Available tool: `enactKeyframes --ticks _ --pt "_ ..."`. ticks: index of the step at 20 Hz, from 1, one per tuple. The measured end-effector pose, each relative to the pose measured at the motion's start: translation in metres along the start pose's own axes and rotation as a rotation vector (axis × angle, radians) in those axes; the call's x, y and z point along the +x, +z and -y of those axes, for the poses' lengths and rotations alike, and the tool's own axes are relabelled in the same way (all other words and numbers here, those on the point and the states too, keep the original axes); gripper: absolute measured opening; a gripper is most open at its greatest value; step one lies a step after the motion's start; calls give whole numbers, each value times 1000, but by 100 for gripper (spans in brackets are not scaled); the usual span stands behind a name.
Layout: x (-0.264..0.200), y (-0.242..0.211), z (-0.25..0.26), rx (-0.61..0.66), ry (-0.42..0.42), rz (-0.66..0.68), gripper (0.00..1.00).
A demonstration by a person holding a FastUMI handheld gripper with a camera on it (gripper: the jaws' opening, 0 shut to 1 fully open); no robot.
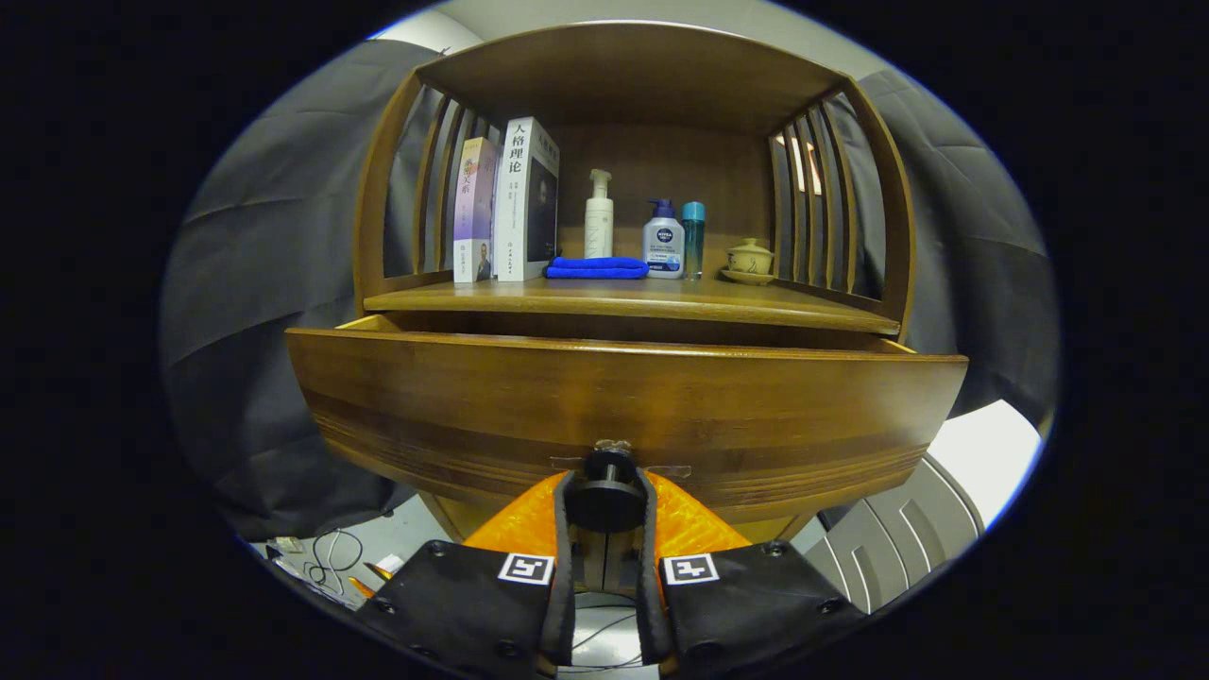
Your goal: Pull open the drawer, take out the items inside it, and place them on the countertop above the cabinet.
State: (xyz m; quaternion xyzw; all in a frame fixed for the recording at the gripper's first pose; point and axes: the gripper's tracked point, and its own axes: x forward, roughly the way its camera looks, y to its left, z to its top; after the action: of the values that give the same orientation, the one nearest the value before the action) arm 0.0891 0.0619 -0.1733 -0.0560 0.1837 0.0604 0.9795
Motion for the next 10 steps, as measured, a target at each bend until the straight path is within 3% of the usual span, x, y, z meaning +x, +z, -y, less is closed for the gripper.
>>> enactKeyframes --ticks 10 --pt "-40 -22 -4 -5 8 -9 28"
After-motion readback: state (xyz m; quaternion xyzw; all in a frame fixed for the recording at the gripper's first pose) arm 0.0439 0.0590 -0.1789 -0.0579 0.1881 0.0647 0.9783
